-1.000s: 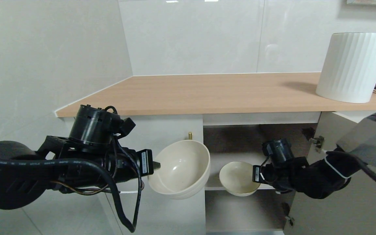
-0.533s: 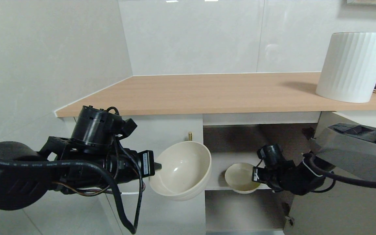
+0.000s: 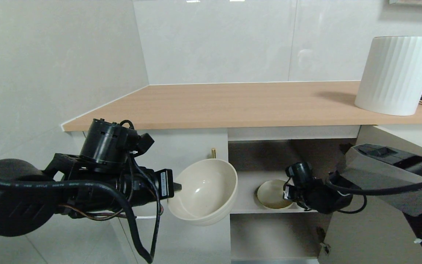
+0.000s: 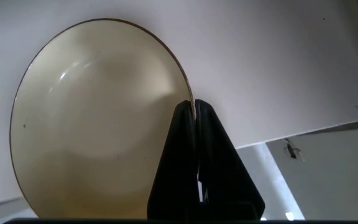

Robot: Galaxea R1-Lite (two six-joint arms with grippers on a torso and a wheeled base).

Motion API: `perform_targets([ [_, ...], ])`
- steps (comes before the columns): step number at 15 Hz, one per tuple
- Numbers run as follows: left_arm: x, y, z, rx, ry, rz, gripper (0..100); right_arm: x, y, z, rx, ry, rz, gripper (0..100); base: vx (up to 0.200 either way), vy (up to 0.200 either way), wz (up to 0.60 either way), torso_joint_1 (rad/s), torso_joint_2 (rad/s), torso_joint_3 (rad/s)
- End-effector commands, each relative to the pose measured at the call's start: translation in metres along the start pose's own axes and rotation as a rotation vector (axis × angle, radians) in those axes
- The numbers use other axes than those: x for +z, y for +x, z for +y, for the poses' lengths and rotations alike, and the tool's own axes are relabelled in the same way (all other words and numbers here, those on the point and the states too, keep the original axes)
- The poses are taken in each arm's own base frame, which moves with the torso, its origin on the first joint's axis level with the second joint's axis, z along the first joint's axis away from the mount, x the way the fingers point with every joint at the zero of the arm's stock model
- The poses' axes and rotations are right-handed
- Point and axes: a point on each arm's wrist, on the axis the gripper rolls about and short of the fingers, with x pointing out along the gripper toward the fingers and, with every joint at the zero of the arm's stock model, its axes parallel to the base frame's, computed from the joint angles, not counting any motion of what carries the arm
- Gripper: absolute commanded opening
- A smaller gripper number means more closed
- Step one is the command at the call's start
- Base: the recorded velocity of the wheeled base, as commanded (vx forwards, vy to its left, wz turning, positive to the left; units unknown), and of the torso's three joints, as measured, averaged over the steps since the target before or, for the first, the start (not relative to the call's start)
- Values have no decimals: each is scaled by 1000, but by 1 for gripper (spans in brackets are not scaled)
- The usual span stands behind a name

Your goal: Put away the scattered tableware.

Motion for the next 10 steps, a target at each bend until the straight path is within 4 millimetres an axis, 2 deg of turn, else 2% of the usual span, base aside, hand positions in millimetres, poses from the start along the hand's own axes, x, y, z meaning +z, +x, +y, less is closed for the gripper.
perform_targets([
  [1,0,0,0,0,0,0,0,-2,7,2,-15,-2,-3,0,0,0,0,0,0,0],
  [10,0,1,0,0,0,0,0,4,23,10,-62,10,-58,0,0,0,0,0,0,0],
])
